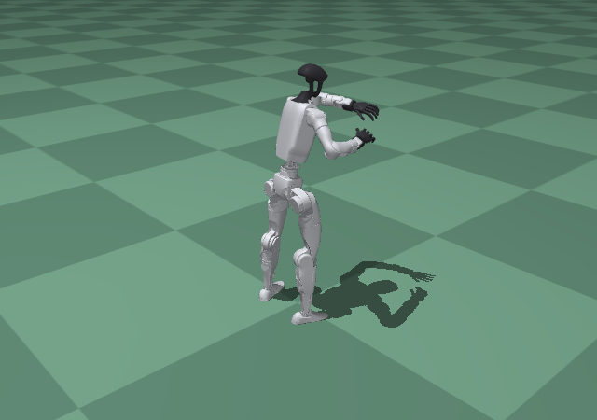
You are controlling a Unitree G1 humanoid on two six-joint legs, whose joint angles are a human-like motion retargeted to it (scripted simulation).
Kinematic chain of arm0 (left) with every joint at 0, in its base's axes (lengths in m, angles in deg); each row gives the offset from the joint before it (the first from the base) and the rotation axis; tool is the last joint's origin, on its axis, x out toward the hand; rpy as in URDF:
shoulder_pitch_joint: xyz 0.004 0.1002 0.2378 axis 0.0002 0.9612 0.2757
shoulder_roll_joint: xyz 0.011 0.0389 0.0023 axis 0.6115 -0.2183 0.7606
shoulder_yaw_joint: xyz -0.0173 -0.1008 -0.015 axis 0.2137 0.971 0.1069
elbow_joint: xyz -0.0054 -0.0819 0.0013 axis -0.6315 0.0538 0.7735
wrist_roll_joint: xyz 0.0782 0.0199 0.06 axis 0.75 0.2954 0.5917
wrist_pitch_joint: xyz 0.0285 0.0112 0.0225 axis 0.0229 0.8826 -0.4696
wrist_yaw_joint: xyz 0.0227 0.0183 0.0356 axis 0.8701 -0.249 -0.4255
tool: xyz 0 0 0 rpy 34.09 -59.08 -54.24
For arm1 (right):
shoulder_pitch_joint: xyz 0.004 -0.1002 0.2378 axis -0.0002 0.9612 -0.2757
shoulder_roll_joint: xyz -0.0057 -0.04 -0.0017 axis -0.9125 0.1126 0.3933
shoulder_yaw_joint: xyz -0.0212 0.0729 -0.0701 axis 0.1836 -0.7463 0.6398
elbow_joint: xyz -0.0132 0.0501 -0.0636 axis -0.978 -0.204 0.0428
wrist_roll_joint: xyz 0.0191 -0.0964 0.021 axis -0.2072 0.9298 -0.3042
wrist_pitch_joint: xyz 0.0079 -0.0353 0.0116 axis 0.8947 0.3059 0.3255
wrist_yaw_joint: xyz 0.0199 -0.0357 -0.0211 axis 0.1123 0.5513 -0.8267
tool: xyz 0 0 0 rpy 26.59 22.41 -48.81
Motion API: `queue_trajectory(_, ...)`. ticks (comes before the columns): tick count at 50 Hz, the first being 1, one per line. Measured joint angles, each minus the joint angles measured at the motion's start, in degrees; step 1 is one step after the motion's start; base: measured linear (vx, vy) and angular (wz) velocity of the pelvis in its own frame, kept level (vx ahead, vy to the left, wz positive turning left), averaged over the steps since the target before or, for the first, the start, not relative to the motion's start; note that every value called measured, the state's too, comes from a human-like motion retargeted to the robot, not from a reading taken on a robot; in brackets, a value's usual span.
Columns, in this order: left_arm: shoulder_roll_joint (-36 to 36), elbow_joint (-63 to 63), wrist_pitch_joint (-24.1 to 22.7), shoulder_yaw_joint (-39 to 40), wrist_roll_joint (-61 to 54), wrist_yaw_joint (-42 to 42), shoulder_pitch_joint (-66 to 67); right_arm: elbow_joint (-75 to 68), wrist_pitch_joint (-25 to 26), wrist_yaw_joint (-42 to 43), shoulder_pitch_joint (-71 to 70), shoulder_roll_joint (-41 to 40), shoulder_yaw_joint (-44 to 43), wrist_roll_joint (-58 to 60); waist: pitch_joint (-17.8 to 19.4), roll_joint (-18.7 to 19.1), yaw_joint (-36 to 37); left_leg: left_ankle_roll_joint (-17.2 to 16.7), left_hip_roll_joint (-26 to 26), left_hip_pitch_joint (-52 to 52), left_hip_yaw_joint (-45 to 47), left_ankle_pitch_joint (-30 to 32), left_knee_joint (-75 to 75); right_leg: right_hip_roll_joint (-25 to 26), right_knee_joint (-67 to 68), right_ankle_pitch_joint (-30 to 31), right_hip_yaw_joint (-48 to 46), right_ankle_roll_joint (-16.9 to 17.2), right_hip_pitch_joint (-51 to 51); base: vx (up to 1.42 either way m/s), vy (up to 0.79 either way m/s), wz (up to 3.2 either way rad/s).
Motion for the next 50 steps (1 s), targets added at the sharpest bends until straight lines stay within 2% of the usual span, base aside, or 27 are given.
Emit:
queue_trajectory(3, 7.2, 5.2, -1.4, 0.0, -0.6, 2.4, 5.0, 1.3, -0.5, -0.7, 0.9, 1.0, -0.1, -0.4, 0.1, 0.7, 1.3, 0.2, -0.5, 0.8, 1.4, -0.2, 0.0, -0.4, 0.0, -0.1, 1.5, 0.0, 0.0, 0.02, 0.01, -0.39)
queue_trajectory(5, 12.3, 3.8, -1.9, 0.0, -0.4, 4.0, 8.0, 2.0, -1.0, -1.1, 1.2, 1.7, 0.0, -0.4, 0.1, 1.2, 1.7, 0.4, -0.9, 1.4, 2.6, -0.3, 0.0, -0.5, -0.2, 0.0, 2.8, 0.0, -0.1, 0.01, 0.0, -0.53)
queue_trajectory(10, 18.8, -17.4, 1.0, 0.0, 0.6, 3.6, 11.8, 2.4, -1.8, -0.8, 0.4, 1.9, 1.5, 0.5, 0.4, 1.6, 0.7, 0.8, -0.8, 1.7, 5.5, -1.1, 1.8, -0.2, -1.3, 0.8, 5.8, 0.0, -0.3, -0.01, -0.03, -0.55)
queue_trajectory(15, 12.9, -48.0, 7.3, 0.1, -7.6, 1.0, 7.9, 1.7, -0.2, 0.5, -1.0, -0.4, 3.6, 1.3, 0.6, 0.5, -2.4, 1.1, 0.2, 1.8, 7.0, -0.9, 1.9, 1.2, -2.5, 1.8, 6.7, 0.0, -0.5, -0.04, -0.07, -0.3)
queue_trajectory(18, 7.3, -55.0, 8.3, 0.3, -11.0, -0.3, 2.3, 1.5, 0.6, 0.3, -0.6, -1.1, 3.9, 1.1, 0.5, -0.1, -4.2, 1.2, 1.0, 1.6, 6.7, -0.2, 0.9, 2.3, -3.1, 2.4, 6.0, 0.0, -0.7, -0.05, -0.09, 0.03)
queue_trajectory(22, 0.9, -47.4, 6.7, 0.0, -9.7, -3.8, -3.6, 0.6, 0.8, 0.0, 0.9, -1.0, 3.6, 0.2, 0.7, -0.6, -5.4, 1.0, 2.1, 0.8, 5.4, 0.6, 0.0, 3.5, -3.3, 2.8, 4.2, 0.0, -1.0, -0.03, -0.07, 0.28)
queue_trajectory(25, -2.7, -34.4, 5.1, 0.0, -5.8, -5.2, -5.8, 0.0, 0.7, -1.1, 2.5, -1.3, 2.8, -0.5, 0.9, -1.3, -5.3, 0.9, 2.7, -0.1, 4.1, 0.8, 0.0, 3.8, -3.0, 2.6, 2.7, 0.0, -1.2, -0.01, -0.04, 0.37)
queue_trajectory(28, -3.4, -18.8, 3.2, 0.0, -2.0, -5.0, -5.4, 0.0, 0.4, -2.2, 4.1, -1.4, 1.5, -1.7, 1.3, -1.5, -4.4, 0.7, 2.9, -0.5, 3.2, 0.8, 0.0, 3.8, -2.3, 2.2, 1.8, 0.0, -1.3, 0.01, -0.01, 0.28)
queue_trajectory(30, -1.8, -8.8, 1.7, 0.0, -0.6, -3.9, -4.0, 0.3, 0.2, -2.7, 5.1, -1.1, 0.7, -2.5, 1.6, -1.2, -3.3, 0.7, 2.7, -0.4, 2.9, 0.8, 0.0, 3.6, -1.9, 1.9, 1.7, 0.0, -1.3, 0.0, 0.0, 0.0)
queue_trajectory(33, 4.1, 2.5, -0.4, 0.0, -0.8, -0.8, -0.6, 1.3, 0.0, -3.2, 6.1, 0.0, -0.2, -3.2, 1.9, -0.1, -1.6, 0.8, 2.2, 0.1, 3.5, 0.6, 0.0, 3.0, -1.4, 1.5, 2.5, 0.0, -1.3, 0.01, 0.01, -0.07)
queue_trajectory(37, 15.9, 6.5, -2.5, 0.0, -1.1, 1.7, 5.7, 2.8, -1.1, -3.8, 6.5, 1.1, -0.8, -2.9, 2.1, 1.1, 0.2, 0.9, 1.4, 1.2, 5.5, 0.0, 0.5, 2.4, -1.5, 1.4, 4.8, 0.0, -1.1, 0.03, 0.02, -0.43)
queue_trajectory(40, 23.5, -0.5, -2.6, 0.3, 0.0, 0.7, 9.9, 3.6, -2.2, -3.8, 6.2, 0.8, -0.6, -2.4, 2.2, 1.2, 0.7, 0.9, 1.2, 1.8, 7.5, -0.8, 1.8, 2.2, -2.0, 1.7, 7.0, 0.0, -1.0, 0.02, 0.0, -0.6)
queue_trajectory(43, 27.0, -14.9, -0.9, 1.6, 1.3, -1.2, 11.9, 4.0, -2.9, -3.2, 5.2, 0.9, 0.3, -1.8, 2.3, 1.6, -0.1, 1.0, 1.2, 2.2, 9.3, -1.3, 2.8, 2.4, -2.8, 2.2, 8.8, 0.0, -1.0, 0.0, -0.03, -0.55)
queue_trajectory(46, 26.5, -32.0, 1.6, 0.6, 0.3, -2.1, 10.6, 4.1, -3.2, -2.4, 3.8, 1.6, 2.0, -1.2, 2.2, 2.2, -2.2, 1.2, 1.5, 2.4, 10.3, -1.3, 2.9, 2.9, -3.4, 2.6, 9.6, 0.0, -1.0, -0.01, -0.05, -0.33)
queue_trajectory(50, 20.5, -50.3, 3.7, 0.0, -5.1, -1.7, 4.5, 4.1, -2.8, -2.0, 2.7, 1.8, 3.7, -0.7, 2.1, 2.4, -5.8, 1.4, 2.0, 2.3, 10.0, -0.6, 1.8, 3.7, -3.8, 3.0, 9.0, 0.0, -1.2, -0.02, -0.06, 0.05)
